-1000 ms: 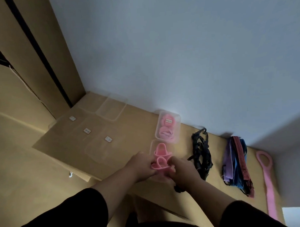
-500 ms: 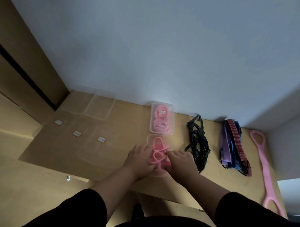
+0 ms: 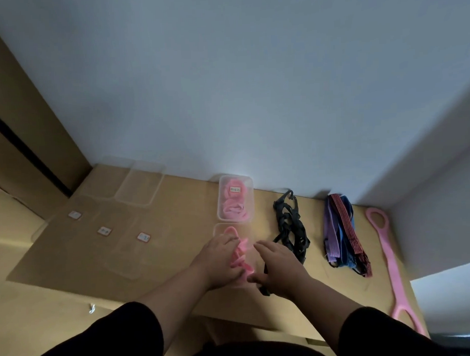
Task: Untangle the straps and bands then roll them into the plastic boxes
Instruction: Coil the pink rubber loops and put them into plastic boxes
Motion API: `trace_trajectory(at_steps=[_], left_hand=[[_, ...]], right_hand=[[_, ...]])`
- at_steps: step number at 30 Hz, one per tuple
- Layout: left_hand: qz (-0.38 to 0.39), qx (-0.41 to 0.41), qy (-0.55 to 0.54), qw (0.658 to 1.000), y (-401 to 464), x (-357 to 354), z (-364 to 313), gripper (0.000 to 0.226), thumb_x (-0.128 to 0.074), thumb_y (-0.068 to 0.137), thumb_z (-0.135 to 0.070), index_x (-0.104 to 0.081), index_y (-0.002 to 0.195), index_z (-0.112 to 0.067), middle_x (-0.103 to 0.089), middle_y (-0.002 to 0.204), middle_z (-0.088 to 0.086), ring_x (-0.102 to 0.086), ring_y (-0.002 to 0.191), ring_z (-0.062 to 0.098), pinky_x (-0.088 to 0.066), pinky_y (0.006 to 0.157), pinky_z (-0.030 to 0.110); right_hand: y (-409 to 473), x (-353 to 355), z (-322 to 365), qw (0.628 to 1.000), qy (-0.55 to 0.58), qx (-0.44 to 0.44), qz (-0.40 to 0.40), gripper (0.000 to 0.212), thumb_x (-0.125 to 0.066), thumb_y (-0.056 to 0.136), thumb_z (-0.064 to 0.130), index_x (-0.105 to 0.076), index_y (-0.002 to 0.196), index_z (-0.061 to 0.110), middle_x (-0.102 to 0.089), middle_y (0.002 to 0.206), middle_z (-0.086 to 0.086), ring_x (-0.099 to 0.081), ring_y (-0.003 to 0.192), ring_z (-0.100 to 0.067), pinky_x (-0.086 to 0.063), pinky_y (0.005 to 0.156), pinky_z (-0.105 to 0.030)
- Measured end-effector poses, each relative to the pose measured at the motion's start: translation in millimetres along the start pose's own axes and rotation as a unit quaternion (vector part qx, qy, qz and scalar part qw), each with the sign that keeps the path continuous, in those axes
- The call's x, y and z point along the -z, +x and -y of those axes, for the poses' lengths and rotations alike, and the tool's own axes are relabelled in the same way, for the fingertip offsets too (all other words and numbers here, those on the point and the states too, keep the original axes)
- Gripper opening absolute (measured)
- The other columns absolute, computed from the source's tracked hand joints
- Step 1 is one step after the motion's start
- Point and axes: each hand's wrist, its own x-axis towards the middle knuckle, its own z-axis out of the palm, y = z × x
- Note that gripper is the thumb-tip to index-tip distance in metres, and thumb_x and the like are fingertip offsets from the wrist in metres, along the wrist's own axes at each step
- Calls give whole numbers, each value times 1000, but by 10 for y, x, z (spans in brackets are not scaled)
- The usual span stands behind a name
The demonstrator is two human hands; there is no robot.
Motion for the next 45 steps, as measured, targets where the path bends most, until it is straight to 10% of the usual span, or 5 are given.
trace_trajectory(at_steps=[23,37,45], left_hand=[[6,-10,46,999,375,-547,-1875,79,-56,91,-53,-23,156,-20,-25,160,-2,-18,148,16,-19,122,34],[165,-66,73,981,688,-1492,-3143,75,-59,94,-41,-25,155,-16,-23,162,3,-19,149,21,-18,119,31],[211,-46,82,973,732,-1827,-3213,49,-60,83,-51,-57,122,-22,-58,123,3,-52,115,24,-43,100,41]], right_hand=[[-1050,305,-1656,998,40,-26,-31,86,-66,88,56,-28,157,21,-33,160,4,-29,147,-15,-25,119,-31],[-2112,-17,-2978,993,14,-105,58,57,-70,85,52,-56,134,27,-58,137,5,-53,124,-18,-42,106,-34],[-2258,-401,-3130,987,-104,-65,104,47,-65,91,45,-55,132,24,-57,133,-2,-52,120,-25,-41,103,-41]])
